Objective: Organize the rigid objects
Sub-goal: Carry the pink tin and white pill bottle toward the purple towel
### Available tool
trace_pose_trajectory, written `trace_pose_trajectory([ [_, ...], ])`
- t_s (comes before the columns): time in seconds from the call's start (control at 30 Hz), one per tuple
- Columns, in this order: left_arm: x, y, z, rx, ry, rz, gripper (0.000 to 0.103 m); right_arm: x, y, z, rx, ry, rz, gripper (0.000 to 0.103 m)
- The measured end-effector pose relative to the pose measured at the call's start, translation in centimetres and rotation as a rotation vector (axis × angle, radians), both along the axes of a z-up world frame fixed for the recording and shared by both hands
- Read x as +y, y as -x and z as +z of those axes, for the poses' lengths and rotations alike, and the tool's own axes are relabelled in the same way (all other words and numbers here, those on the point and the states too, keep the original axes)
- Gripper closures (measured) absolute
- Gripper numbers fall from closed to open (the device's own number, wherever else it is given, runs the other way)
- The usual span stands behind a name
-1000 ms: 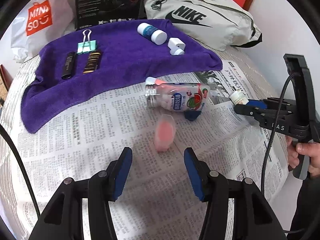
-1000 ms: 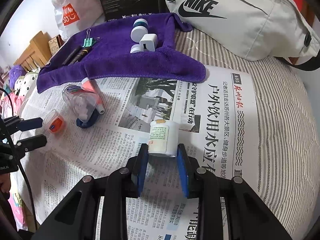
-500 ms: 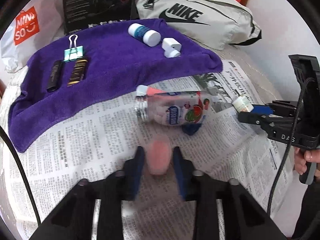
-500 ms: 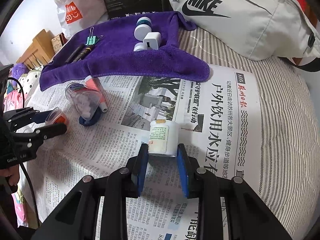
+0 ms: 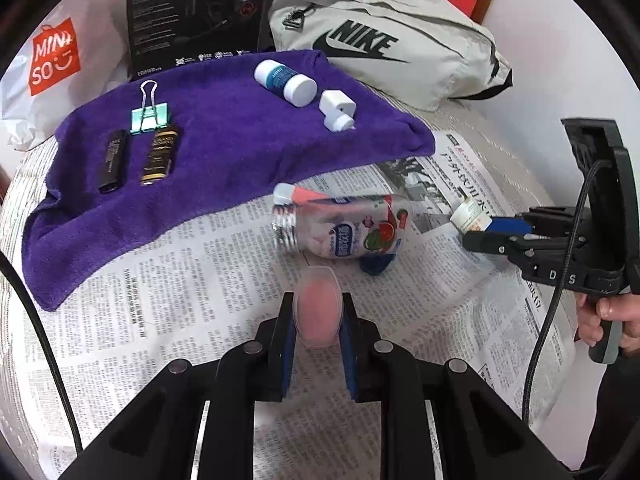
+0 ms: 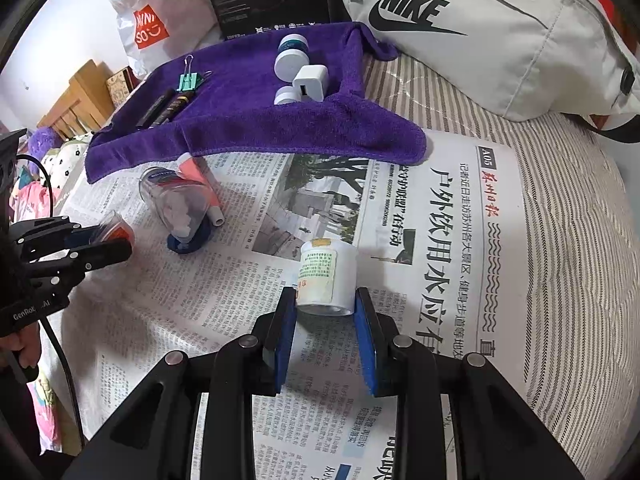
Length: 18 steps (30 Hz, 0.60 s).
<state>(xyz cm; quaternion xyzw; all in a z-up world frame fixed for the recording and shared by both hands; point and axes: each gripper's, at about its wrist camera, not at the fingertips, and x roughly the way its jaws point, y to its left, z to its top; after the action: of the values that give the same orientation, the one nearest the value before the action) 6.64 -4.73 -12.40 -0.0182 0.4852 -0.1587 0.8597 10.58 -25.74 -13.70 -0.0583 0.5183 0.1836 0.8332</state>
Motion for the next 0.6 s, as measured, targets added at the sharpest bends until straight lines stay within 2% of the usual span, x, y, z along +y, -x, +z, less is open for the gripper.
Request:
trace_pose_trajectory([
  [0.4, 1.5, 0.0, 0.7, -0.004, 0.009, 0.024, 0.084, 1.4, -0.2, 1.0, -0.005, -0.041, 0.036, 0.074],
  [0.6, 2.2, -0.2, 0.6, 0.004, 0.012, 0.036, 0.084, 1.8, -0.7, 0.6, 0.011, -0.045, 0.045, 0.074],
])
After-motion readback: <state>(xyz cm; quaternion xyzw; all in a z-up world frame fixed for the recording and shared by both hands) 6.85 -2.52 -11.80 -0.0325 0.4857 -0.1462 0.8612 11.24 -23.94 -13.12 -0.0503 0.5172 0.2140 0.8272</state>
